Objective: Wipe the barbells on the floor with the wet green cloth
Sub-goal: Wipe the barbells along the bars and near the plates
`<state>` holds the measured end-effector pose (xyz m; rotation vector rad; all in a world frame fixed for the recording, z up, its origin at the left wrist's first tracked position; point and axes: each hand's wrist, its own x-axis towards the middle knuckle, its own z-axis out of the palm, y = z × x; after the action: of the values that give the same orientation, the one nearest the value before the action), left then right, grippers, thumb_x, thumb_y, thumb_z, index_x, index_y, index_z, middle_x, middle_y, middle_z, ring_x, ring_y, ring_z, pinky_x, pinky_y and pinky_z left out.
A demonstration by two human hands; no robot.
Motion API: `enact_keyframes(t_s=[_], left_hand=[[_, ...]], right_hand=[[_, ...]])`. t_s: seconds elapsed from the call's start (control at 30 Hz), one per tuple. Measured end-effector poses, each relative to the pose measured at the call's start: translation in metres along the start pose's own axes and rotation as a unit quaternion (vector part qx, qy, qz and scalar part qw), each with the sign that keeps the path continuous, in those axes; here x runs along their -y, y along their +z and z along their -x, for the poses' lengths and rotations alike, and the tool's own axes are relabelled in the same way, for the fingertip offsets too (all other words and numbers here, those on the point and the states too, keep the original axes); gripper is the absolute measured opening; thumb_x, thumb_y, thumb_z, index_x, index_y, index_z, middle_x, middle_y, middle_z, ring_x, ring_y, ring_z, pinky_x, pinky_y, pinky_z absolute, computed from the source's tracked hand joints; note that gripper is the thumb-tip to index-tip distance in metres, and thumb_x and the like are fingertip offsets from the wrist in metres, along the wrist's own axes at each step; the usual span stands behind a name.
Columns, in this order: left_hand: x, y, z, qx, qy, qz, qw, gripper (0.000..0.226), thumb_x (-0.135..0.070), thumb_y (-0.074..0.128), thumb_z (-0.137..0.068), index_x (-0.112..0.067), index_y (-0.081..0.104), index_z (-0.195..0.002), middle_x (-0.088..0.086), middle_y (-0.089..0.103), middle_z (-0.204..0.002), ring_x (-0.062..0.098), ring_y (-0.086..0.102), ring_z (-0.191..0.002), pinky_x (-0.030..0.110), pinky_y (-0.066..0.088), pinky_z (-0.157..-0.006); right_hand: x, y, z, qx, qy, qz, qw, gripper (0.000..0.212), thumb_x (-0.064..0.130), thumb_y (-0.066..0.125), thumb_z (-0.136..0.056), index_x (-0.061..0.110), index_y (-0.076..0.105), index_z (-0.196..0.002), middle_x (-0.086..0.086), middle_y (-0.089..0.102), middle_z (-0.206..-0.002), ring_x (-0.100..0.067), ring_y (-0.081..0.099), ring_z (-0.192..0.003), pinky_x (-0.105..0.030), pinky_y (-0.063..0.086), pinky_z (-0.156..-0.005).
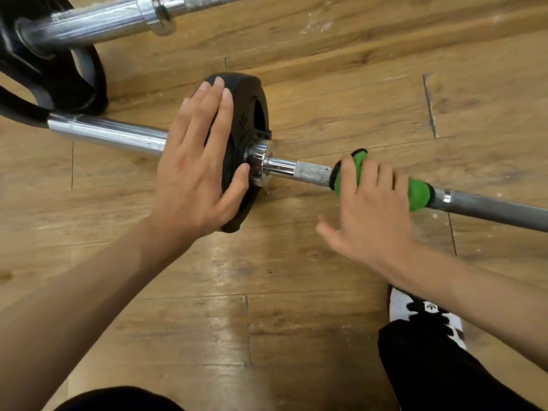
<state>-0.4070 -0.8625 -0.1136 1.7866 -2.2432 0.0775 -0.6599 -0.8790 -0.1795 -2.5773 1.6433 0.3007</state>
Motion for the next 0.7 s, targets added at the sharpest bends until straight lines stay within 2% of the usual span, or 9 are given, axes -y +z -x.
enact_keyframes(t_s=[0.07, 0.17, 0.3, 0.37, 0.47, 0.6, 0.7], left_hand=[[0.002, -0.001, -0.01, 0.008, -0.004, 0.01, 1.0, 0.075, -0.032, 0.048, -0.098, 0.013, 0.03, -0.155, 0.03, 0.029, -0.163, 0.043, 0.025, -0.154, 0.046, 0.014, -0.13], [0.006, -0.002, -0.029, 0.023, -0.005, 0.013, 1.0, 0.076, -0.035, 0.046, -0.097, 0.012, 0.03, -0.156, 0.029, 0.031, -0.163, 0.041, 0.026, -0.154, 0.039, 0.01, -0.13], [0.011, -0.001, -0.049, 0.048, -0.005, 0.013, 0.999, 0.081, -0.04, 0.047, -0.093, 0.009, 0.033, -0.156, 0.026, 0.034, -0.163, 0.04, 0.029, -0.152, 0.038, 0.012, -0.129], [0.01, -0.003, -0.049, 0.052, -0.007, 0.017, 0.998, 0.083, -0.042, 0.048, -0.092, 0.009, 0.033, -0.156, 0.025, 0.034, -0.163, 0.04, 0.029, -0.152, 0.035, 0.008, -0.129], [0.006, -0.005, -0.039, 0.047, -0.011, 0.031, 0.998, 0.084, -0.042, 0.048, -0.092, 0.009, 0.031, -0.156, 0.026, 0.031, -0.164, 0.04, 0.026, -0.154, 0.042, 0.011, -0.13], [-0.002, -0.005, -0.01, 0.027, -0.011, 0.033, 0.999, 0.085, -0.044, 0.047, -0.094, 0.014, 0.029, -0.155, 0.031, 0.026, -0.164, 0.045, 0.023, -0.155, 0.056, 0.018, -0.127], [-0.013, -0.01, 0.017, 0.042, -0.023, 0.038, 0.998, 0.09, -0.049, 0.045, -0.093, 0.013, 0.026, -0.156, 0.031, 0.022, -0.165, 0.045, 0.019, -0.156, 0.061, 0.019, -0.124]], right_hand=[[0.029, -0.01, -0.019, -0.002, -0.03, -0.007, 1.0, 0.109, 0.07, 0.05, -0.077, -0.004, 0.027, -0.154, -0.024, 0.049, -0.126, -0.038, 0.05, -0.105, -0.049, 0.041, -0.089], [0.065, -0.025, -0.053, -0.012, -0.053, -0.041, 0.998, 0.103, 0.064, 0.048, -0.082, 0.0, 0.02, -0.158, -0.02, 0.046, -0.134, -0.037, 0.048, -0.113, -0.047, 0.037, -0.092], [0.052, -0.029, -0.068, 0.001, -0.086, -0.08, 0.993, 0.089, 0.058, 0.056, -0.088, 0.005, 0.028, -0.154, -0.015, 0.047, -0.132, -0.034, 0.05, -0.115, -0.043, 0.038, -0.093], [0.024, -0.021, -0.058, -0.006, -0.092, -0.093, 0.991, 0.082, 0.057, 0.058, -0.086, 0.006, 0.038, -0.148, -0.015, 0.052, -0.122, -0.035, 0.055, -0.107, -0.044, 0.042, -0.089], [-0.015, -0.005, -0.036, -0.044, -0.055, -0.094, 0.993, 0.068, 0.059, 0.048, -0.085, 0.005, 0.053, -0.126, -0.016, 0.056, -0.101, -0.035, 0.059, -0.089, -0.043, 0.043, -0.076], [-0.033, 0.006, -0.018, -0.07, -0.033, -0.13, 0.988, 0.065, 0.062, 0.037, -0.094, 0.006, 0.058, -0.121, -0.014, 0.056, -0.099, -0.035, 0.058, -0.086, -0.043, 0.042, -0.074], [-0.012, 0.001, -0.026, -0.113, -0.102, -0.171, 0.973, 0.056, 0.057, 0.041, -0.104, 0.007, 0.061, -0.119, -0.012, 0.055, -0.101, -0.032, 0.056, -0.084, -0.038, 0.039, -0.072]])
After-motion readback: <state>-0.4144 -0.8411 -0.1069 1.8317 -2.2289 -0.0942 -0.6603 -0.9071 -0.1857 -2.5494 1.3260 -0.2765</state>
